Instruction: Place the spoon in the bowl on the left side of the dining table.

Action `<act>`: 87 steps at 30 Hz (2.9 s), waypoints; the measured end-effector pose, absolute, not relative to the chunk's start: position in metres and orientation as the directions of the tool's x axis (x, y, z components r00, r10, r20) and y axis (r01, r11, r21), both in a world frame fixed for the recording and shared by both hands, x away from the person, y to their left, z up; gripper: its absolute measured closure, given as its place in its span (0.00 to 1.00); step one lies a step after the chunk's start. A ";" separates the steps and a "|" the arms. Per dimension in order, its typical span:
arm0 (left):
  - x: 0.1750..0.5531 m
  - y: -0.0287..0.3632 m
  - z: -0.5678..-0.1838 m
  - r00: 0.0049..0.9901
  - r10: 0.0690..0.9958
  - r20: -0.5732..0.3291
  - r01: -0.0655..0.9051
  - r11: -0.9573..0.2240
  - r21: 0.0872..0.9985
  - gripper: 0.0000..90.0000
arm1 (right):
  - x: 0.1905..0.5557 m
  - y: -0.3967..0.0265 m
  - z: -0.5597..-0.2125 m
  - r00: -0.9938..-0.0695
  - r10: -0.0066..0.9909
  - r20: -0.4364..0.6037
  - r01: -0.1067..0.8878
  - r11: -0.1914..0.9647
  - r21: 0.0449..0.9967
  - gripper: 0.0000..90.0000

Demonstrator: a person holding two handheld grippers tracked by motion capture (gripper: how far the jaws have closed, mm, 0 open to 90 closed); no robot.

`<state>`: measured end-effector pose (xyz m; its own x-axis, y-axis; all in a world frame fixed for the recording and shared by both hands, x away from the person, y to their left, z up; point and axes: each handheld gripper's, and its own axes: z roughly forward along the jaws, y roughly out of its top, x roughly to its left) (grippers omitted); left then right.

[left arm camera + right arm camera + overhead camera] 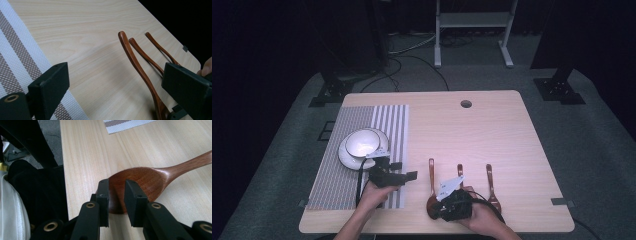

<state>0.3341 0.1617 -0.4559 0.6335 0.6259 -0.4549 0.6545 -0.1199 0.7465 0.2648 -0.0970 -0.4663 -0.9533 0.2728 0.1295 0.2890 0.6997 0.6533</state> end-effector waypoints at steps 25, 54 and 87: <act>0.346 0.133 -0.450 0.616 0.653 -0.441 0.664 -0.130 0.736 0.08 | 0.262 -0.099 -0.468 -0.962 0.258 0.091 0.251 0.696 0.673 0.83; 0.363 0.102 -0.461 0.635 0.586 -0.503 0.701 -0.165 0.694 0.48 | 0.259 -0.099 -0.469 -0.965 0.256 0.065 0.230 0.695 0.681 0.83; 0.360 0.104 -0.454 0.618 0.383 -0.687 0.751 -0.030 0.659 0.94 | 0.259 -0.125 -0.459 -0.940 0.301 0.161 0.319 0.612 0.724 0.64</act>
